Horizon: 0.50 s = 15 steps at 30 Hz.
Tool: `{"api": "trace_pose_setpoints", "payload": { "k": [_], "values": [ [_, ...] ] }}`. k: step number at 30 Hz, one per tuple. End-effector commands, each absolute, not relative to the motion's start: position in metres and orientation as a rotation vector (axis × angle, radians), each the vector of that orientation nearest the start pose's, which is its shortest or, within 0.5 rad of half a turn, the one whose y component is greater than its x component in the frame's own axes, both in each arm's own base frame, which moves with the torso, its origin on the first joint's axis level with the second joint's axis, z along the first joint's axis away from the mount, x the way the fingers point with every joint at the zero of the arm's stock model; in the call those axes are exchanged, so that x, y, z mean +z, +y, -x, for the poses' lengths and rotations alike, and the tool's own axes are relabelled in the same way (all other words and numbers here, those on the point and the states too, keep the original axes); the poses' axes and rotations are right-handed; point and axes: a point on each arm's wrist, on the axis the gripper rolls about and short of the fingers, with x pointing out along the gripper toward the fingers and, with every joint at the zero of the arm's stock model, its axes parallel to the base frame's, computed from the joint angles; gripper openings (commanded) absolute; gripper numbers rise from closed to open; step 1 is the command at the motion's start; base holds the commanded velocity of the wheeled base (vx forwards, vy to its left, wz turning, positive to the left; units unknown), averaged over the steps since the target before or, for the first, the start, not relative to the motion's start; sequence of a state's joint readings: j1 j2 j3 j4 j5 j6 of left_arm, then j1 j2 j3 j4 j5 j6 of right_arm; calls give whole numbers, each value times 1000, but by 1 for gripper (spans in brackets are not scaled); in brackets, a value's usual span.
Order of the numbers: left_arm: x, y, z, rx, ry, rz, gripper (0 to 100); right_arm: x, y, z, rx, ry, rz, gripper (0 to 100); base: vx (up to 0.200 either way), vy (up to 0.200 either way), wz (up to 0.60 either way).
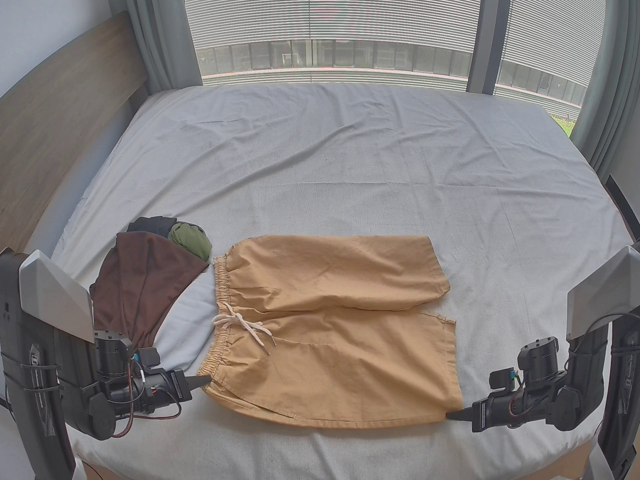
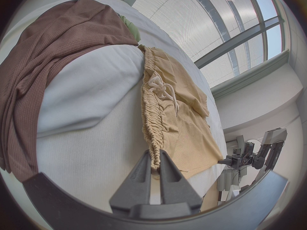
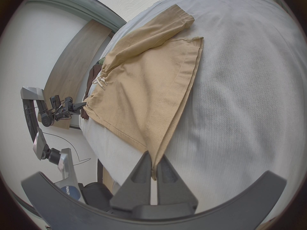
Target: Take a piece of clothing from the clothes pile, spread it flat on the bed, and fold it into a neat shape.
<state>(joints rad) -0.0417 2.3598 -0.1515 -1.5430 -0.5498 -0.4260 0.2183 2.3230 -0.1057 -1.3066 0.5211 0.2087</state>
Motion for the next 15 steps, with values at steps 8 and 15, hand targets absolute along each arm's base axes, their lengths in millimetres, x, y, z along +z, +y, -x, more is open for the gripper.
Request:
{"api": "trace_pose_setpoints", "payload": {
  "k": [8, 15],
  "values": [
    [-21, -22, -223, -458, 794, 546, 0, -29, 61, -194, 626, 967, -304, 0, 0, 0, 0],
    [-8, -18, -224, -487, 734, 549, 0, -17, 62, -196, 649, 885, -300, 0, 0, 0, 0]
  ]
}}
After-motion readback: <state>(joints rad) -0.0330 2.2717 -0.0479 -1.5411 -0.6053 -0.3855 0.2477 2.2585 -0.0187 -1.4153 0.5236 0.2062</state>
